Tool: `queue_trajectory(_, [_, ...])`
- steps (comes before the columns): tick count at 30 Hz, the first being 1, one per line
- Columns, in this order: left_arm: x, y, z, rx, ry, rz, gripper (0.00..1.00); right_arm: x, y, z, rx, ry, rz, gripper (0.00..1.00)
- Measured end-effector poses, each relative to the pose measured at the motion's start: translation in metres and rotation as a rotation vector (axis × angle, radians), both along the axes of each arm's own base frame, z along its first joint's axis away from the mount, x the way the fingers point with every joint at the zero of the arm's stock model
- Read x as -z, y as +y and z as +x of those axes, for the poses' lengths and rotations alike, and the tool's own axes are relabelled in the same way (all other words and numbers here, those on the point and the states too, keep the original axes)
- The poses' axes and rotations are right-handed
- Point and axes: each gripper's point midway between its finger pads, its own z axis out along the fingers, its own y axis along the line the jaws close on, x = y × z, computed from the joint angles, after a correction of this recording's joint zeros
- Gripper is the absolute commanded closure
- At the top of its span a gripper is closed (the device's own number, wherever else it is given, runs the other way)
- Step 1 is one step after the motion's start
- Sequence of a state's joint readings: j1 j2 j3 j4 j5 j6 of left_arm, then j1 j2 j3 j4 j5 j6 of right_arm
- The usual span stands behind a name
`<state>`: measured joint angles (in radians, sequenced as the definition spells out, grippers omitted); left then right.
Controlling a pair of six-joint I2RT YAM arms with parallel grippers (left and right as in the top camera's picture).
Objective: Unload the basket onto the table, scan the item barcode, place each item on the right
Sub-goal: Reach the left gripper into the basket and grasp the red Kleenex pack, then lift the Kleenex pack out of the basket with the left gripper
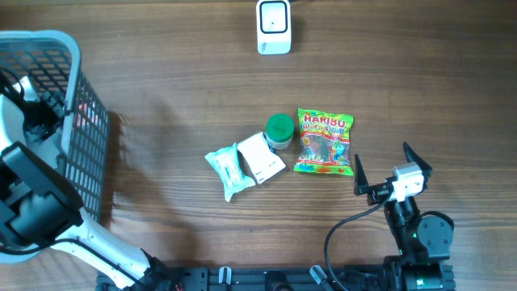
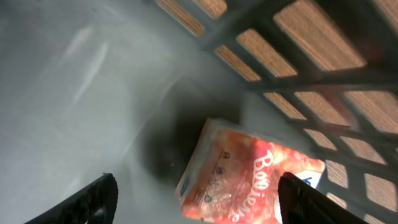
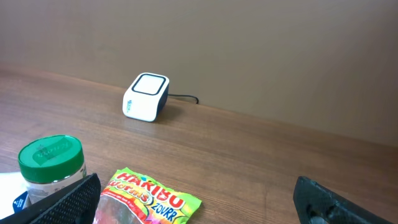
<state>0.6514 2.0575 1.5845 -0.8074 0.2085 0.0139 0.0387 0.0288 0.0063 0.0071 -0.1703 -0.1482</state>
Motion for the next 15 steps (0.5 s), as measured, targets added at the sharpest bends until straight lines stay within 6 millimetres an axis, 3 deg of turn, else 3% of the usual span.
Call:
queue_trajectory(2, [0.006, -0.003, 0.001, 0.006, -0.002, 0.002, 0.31, 0.000, 0.000, 0.000, 0.000, 0.000, 0.000, 0.00])
queue_trajectory(5, [0.015, -0.009, 0.003, 0.025, -0.003, 0.004, 0.47, 0.000, 0.000, 0.000, 0.000, 0.000, 0.000, 0.00])
queue_trajectory(7, [0.017, -0.014, 0.005, 0.032, -0.004, 0.000, 0.72, 0.000, 0.000, 0.000, 0.000, 0.000, 0.000, 0.00])
queue_trajectory(12, [0.017, -0.015, 0.007, 0.035, -0.009, 0.005, 0.94, 0.000, 0.000, 0.000, 0.000, 0.000, 0.000, 0.00])
queue_trajectory(15, [0.017, -0.013, 0.007, 0.033, -0.006, 0.013, 0.96, 0.000, 0.000, 0.000, 0.000, 0.000, 0.000, 0.00])
